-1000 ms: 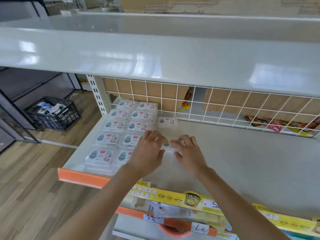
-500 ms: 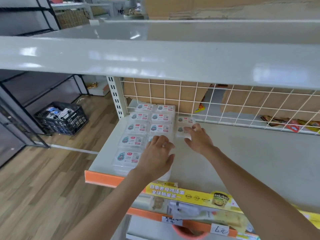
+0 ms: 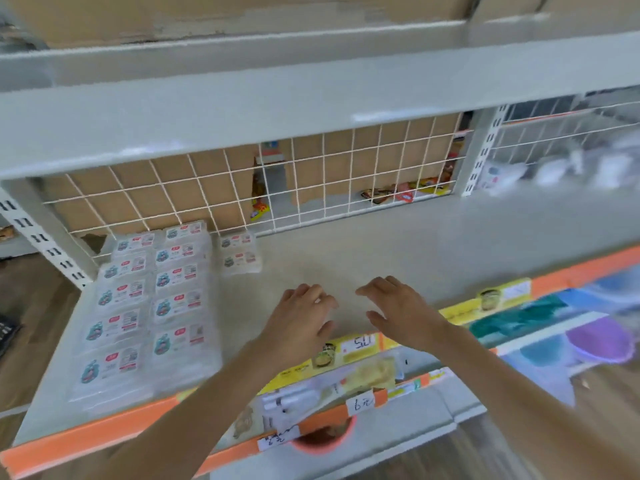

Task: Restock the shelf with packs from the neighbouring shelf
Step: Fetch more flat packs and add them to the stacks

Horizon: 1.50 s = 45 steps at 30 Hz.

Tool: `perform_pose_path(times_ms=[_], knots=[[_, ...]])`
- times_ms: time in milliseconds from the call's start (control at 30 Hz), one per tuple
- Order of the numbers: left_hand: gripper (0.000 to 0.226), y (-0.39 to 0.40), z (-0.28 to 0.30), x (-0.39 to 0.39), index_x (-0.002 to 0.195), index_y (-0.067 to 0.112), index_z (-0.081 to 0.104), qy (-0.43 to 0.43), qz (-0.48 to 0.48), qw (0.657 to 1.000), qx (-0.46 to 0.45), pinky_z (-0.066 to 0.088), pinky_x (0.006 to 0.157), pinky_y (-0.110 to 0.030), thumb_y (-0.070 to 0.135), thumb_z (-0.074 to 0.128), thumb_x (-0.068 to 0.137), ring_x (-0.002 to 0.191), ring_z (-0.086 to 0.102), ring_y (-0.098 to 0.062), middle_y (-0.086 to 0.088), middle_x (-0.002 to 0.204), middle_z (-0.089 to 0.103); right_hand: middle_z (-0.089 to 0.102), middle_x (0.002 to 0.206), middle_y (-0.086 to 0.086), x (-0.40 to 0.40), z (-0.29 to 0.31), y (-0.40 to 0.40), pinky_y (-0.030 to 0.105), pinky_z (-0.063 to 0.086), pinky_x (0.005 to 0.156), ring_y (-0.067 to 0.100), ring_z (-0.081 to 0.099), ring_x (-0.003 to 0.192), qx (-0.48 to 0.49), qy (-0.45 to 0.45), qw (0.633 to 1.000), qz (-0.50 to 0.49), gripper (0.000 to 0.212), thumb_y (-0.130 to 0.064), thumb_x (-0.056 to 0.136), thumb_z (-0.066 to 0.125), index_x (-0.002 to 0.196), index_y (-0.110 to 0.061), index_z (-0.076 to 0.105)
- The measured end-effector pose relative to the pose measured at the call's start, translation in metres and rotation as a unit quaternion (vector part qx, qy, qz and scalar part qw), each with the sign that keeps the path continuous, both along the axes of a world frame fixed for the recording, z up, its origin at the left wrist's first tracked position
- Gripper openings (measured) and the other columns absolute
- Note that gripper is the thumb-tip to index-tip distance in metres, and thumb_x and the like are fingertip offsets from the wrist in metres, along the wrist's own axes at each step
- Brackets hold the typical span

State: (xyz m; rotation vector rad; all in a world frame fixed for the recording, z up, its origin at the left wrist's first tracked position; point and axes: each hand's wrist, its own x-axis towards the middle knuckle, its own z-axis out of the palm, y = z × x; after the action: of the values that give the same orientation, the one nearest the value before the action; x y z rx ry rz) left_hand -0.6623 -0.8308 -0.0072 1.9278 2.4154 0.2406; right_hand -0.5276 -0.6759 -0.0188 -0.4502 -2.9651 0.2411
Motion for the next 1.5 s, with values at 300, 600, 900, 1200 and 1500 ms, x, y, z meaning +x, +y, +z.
perform_pose_path(times_ms=[300,600,900,1200,1500], knots=[[0.046,0.132,-0.003,0.131,0.097,0.017,0.064,-0.011,-0.107,0.992,0.061,0.048,0.069,-0.037,0.040,0.029,0.077,0.083,0.058,-0.027,-0.003,0.090,0.059,0.063,0.096,0.001,0.174,0.002,0.086,0.031,0.052,0.067,0.022,0.062,0.090,0.071,0.002,0.994,-0.083,0.041,-0.021,0.062,0.070,0.103,-0.017,0.064],[0.039,0.245,-0.012,0.231,0.108,0.013,0.064,-0.061,-0.141,0.986,0.062,0.049,0.080,-0.039,0.033,0.044,0.081,0.094,0.058,-0.028,-0.006,0.101,0.062,0.064,0.093,0.004,0.301,-0.018,0.160,0.034,0.053,0.062,0.026,0.064,0.083,0.018,0.014,0.977,-0.210,0.054,-0.014,0.057,0.076,0.109,-0.010,0.063],[0.033,0.371,-0.027,0.270,0.103,0.010,0.065,-0.092,-0.181,0.975,0.088,0.053,0.076,-0.038,0.026,0.051,0.079,0.088,0.060,-0.028,-0.006,0.097,0.063,0.060,0.107,0.011,0.351,-0.021,0.258,0.042,0.050,0.071,0.033,0.058,0.098,0.008,0.053,0.962,-0.267,0.047,-0.011,0.073,0.063,0.119,-0.006,0.057],[0.032,0.508,-0.030,0.258,0.107,0.008,0.065,-0.125,-0.104,0.980,0.117,0.048,0.086,-0.036,0.020,0.054,0.078,0.100,0.057,-0.028,-0.008,0.106,0.061,0.061,0.102,0.012,0.350,0.001,0.412,0.044,0.053,0.071,0.033,0.059,0.093,0.005,0.048,0.967,-0.250,0.041,-0.016,0.073,0.055,0.113,-0.007,0.060],[0.049,0.577,0.005,0.172,0.125,0.002,0.053,0.049,0.076,0.988,0.127,0.041,0.096,-0.046,-0.005,0.058,0.077,0.124,0.039,-0.034,-0.017,0.136,0.041,0.045,0.130,0.007,0.282,-0.012,0.479,0.039,0.038,0.097,0.026,0.040,0.120,-0.041,0.029,0.990,-0.134,0.048,-0.019,0.089,0.049,0.136,-0.013,0.041]])
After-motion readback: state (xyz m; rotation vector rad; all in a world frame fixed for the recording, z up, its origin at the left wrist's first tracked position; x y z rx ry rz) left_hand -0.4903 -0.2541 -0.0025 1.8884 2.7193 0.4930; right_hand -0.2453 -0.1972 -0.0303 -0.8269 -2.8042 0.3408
